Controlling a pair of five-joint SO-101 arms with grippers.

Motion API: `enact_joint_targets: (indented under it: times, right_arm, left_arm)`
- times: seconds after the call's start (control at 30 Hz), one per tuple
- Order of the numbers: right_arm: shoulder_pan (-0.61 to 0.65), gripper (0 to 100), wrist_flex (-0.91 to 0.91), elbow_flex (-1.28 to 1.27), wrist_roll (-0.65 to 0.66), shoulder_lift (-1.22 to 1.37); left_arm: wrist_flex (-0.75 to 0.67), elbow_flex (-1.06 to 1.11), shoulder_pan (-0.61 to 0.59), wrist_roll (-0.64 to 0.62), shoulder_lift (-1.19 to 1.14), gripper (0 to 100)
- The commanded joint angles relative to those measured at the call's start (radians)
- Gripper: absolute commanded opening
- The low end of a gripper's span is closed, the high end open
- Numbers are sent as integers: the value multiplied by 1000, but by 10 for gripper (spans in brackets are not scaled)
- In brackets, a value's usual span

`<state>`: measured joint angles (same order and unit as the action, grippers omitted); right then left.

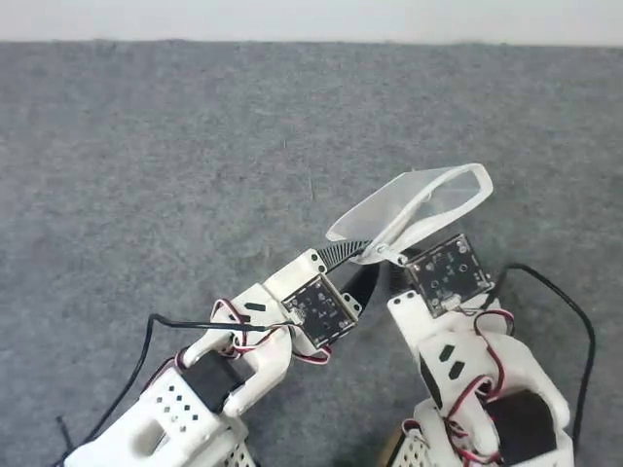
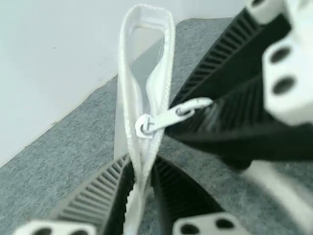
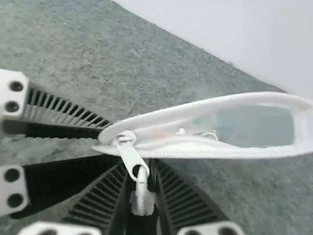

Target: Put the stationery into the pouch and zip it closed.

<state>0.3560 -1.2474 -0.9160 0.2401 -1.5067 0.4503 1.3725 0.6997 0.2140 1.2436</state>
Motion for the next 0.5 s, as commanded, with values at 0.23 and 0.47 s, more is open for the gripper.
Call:
enact_joint_targets:
  times: [0.23,0.47]
  right_arm:
    - [-139,8,27,71,-44,-50]
    - [-232,8,77,63,-101,-61]
  left_arm:
    - [17,-41,-9,8,5,9]
    - [17,-41,-9,8,2,9]
